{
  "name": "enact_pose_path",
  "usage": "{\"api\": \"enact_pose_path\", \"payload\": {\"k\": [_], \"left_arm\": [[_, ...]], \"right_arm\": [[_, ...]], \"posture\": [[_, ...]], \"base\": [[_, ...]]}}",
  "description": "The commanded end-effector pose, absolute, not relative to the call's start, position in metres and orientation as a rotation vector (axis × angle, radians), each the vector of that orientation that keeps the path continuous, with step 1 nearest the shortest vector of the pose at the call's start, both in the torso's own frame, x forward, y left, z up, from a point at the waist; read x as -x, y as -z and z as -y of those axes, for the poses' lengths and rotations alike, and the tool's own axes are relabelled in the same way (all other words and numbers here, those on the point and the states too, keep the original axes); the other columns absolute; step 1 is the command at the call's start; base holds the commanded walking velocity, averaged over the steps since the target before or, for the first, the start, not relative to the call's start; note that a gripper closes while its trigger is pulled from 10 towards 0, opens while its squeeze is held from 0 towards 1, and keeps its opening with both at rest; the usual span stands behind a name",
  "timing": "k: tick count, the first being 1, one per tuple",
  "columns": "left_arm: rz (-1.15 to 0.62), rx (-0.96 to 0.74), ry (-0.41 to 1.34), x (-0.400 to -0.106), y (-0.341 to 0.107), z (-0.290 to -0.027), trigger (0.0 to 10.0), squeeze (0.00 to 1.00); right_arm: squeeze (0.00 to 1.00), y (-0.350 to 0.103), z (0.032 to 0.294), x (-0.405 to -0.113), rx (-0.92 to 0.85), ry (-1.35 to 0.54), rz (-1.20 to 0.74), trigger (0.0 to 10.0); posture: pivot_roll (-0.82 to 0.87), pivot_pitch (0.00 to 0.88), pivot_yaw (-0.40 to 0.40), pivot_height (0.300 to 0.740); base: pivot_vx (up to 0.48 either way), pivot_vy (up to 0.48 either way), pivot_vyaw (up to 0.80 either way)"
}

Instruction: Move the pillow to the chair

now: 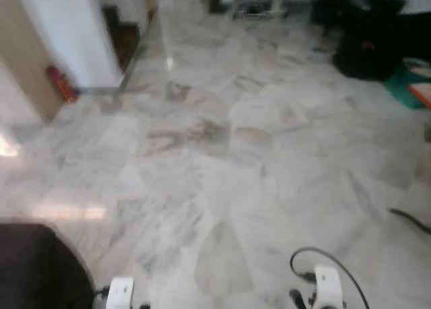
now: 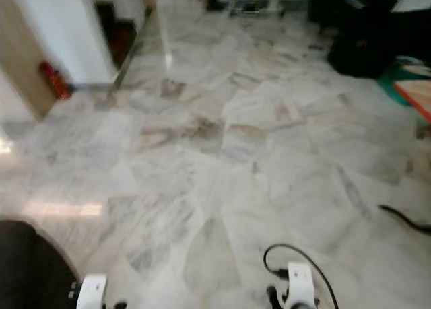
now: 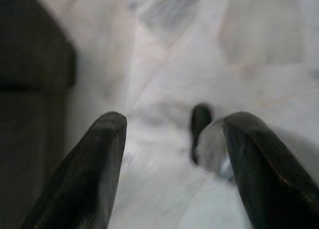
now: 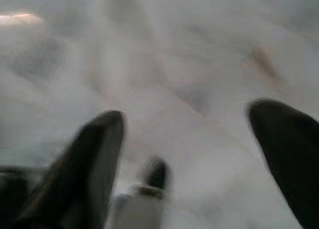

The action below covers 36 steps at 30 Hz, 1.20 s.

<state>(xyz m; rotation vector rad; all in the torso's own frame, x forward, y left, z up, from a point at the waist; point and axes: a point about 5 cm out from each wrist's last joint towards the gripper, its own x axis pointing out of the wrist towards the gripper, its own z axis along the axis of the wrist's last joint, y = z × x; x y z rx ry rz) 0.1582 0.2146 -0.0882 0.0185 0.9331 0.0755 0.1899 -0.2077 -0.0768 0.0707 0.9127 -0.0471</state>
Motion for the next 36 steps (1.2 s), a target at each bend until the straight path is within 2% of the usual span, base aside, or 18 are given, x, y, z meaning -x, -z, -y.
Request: {"api": "enact_pose_path", "payload": {"k": [1,18,36], "left_arm": [[-0.933,-0.01,-0.071,-0.16,0.088,-0.211,10.0,0.0],[-0.942,-0.009,-0.071,-0.158,0.089,-0.211,10.0,0.0],[-0.924,-0.011,-0.069,-0.163,0.087,-0.212,10.0,0.0]], "right_arm": [[0.0,0.079,0.213,-0.183,-0.062,0.059,-0.936,10.0],[0.0,0.09,0.211,-0.159,-0.075,0.067,-0.968,10.0],[0.0,0.086,0.209,-0.169,-0.082,0.073,-0.955,10.0]], "posture": [[0.04,0.034,0.012,0.74],[0.04,0.05,0.01,0.74],[0.04,0.057,0.013,0.74]], "base": [[0.33,0.0,0.8],[0.328,0.0,0.05],[0.328,0.0,0.0]]}}
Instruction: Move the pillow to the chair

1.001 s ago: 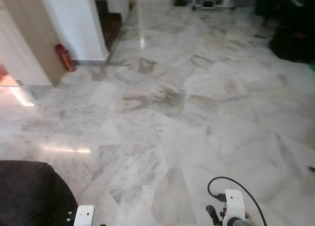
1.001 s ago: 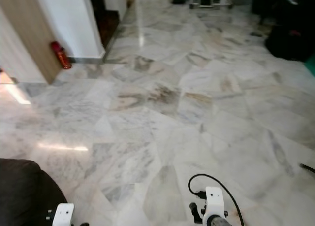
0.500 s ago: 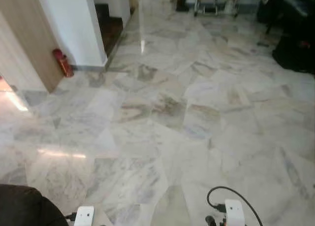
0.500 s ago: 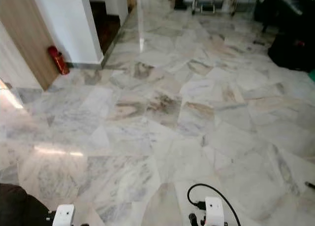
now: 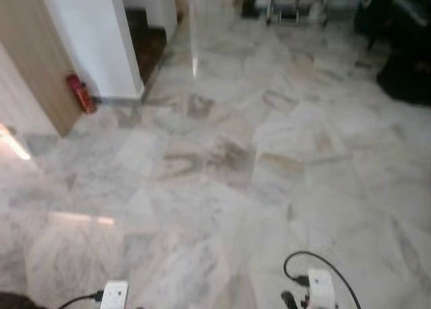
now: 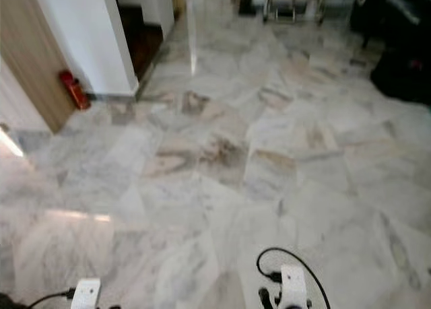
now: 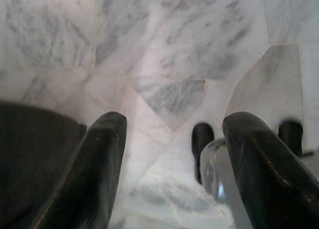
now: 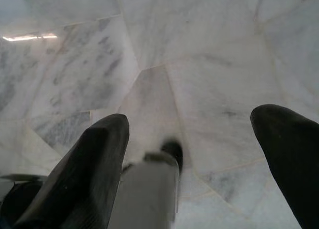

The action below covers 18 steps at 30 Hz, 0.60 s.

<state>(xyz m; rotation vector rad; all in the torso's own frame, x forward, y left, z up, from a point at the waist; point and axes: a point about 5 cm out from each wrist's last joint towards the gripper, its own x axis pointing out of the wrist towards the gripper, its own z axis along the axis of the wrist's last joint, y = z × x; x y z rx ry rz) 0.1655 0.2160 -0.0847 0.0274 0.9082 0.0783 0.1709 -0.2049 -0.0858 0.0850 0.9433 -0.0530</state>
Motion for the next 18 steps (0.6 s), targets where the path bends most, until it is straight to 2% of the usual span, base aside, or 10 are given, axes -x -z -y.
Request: {"api": "enact_pose_path", "payload": {"k": [1,14,18], "left_arm": [[-0.923,-0.011,-0.068,-0.163,0.087,-0.212,10.0,0.0],[-0.916,-0.016,-0.063,-0.167,0.086,-0.205,10.0,0.0],[-0.915,-0.02,-0.062,-0.167,0.086,-0.206,10.0,0.0]], "right_arm": [[0.0,0.086,0.208,-0.17,-0.082,0.071,-0.954,10.0],[0.0,0.079,0.2,-0.19,-0.081,0.057,-0.926,10.0],[0.0,0.076,0.195,-0.196,-0.08,0.051,-0.916,10.0]], "posture": [[0.04,0.057,0.013,0.74],[0.04,0.057,0.012,0.74],[0.04,0.056,0.01,0.74]], "base": [[0.326,0.0,0.0],[0.317,0.0,0.0],[0.0,0.0,0.0]]}}
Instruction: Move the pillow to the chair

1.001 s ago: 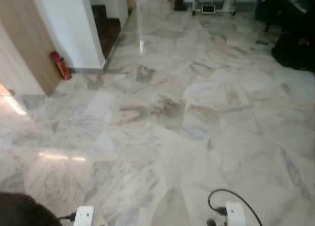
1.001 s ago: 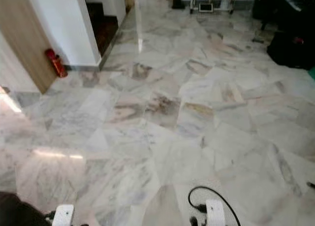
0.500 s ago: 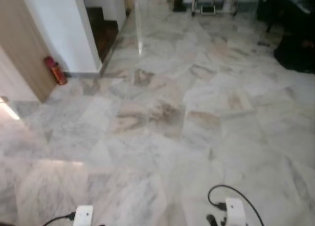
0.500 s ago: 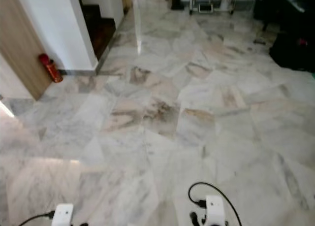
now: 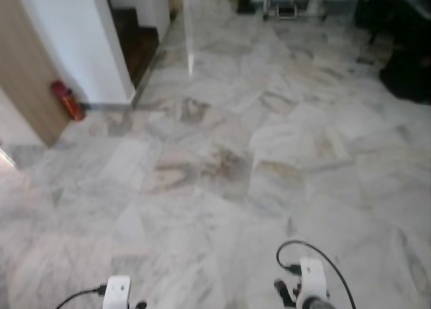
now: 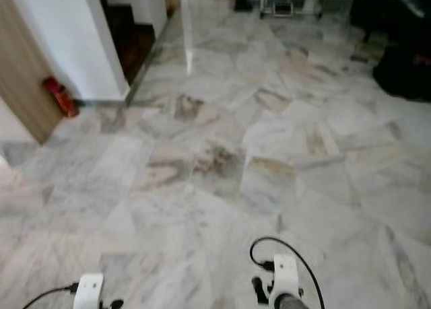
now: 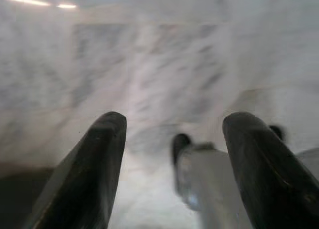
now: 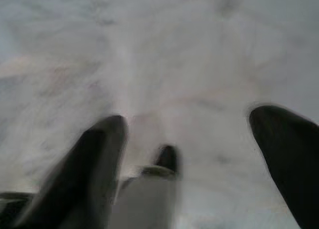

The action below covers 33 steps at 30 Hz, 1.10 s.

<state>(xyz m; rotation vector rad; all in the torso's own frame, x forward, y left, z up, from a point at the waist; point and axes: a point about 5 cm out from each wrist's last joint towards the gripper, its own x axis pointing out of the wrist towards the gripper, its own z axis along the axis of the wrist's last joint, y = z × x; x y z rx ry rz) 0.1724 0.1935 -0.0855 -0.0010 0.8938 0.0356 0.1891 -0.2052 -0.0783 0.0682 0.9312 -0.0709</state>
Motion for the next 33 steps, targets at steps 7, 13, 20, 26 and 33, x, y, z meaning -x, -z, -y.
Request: {"api": "enact_pose_path", "payload": {"k": [7,13,20,26,33], "left_arm": [[-0.925,-0.034,-0.053,-0.162,0.087,-0.21,10.0,0.0],[-0.929,-0.037,-0.049,-0.162,0.087,-0.212,10.0,0.0],[-0.937,-0.053,-0.032,-0.163,0.087,-0.212,10.0,0.0],[-0.942,-0.056,-0.04,-0.161,0.088,-0.214,10.0,0.0],[-0.941,-0.064,-0.052,-0.159,0.088,-0.216,10.0,0.0]], "right_arm": [[0.0,0.075,0.183,-0.203,-0.085,0.039,-0.906,10.0],[0.0,0.081,0.196,-0.185,-0.085,0.048,-0.92,10.0],[0.0,0.085,0.215,-0.167,-0.09,0.067,-0.922,10.0],[0.0,0.084,0.209,-0.173,-0.092,0.061,-0.914,10.0],[0.0,0.083,0.205,-0.176,-0.102,0.052,-0.907,10.0]], "posture": [[0.04,0.051,0.011,0.74],[0.04,0.043,0.013,0.74],[0.04,0.041,0.014,0.74],[0.04,0.045,0.016,0.74],[0.04,0.047,0.015,0.74]], "base": [[0.0,0.0,0.0],[0.0,0.0,0.0],[0.0,0.0,0.0],[0.0,0.0,0.0],[0.0,0.0,0.0]]}}
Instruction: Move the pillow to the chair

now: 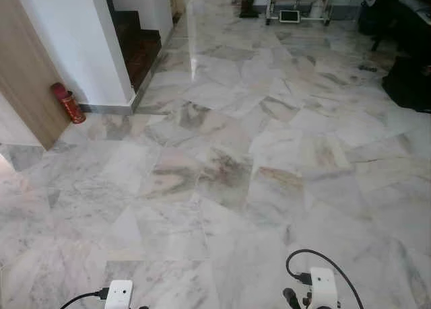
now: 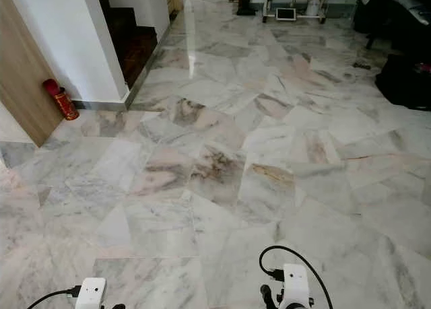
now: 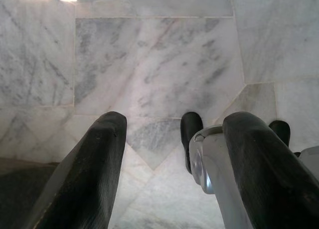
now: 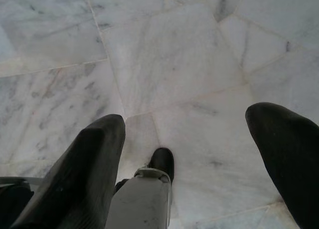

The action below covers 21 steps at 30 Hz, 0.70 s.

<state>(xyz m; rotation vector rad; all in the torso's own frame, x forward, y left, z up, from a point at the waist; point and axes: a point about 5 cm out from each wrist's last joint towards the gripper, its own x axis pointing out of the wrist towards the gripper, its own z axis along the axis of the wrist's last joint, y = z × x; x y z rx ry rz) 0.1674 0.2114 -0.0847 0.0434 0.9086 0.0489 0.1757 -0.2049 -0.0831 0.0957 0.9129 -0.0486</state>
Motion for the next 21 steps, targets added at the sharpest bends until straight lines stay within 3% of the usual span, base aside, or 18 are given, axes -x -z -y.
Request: {"api": "enact_pose_path", "payload": {"k": [1,21], "left_arm": [[-0.94,-0.065,-0.054,-0.1594,0.0875,-0.2163,10.0,0.0],[-0.927,-0.061,-0.053,-0.1628,0.0862,-0.2153,10.0,0.0]], "right_arm": [[0.0,0.0829,0.2039,-0.1763,-0.104,0.051,-0.907,10.0],[0.0,0.0829,0.2017,-0.1784,-0.108,0.057,-0.918,10.0]], "posture": [[0.04,0.047,0.015,0.74],[0.04,0.059,0.014,0.74]], "base": [[0.0,0.0,0.0],[0.0,0.0,0.0]]}}
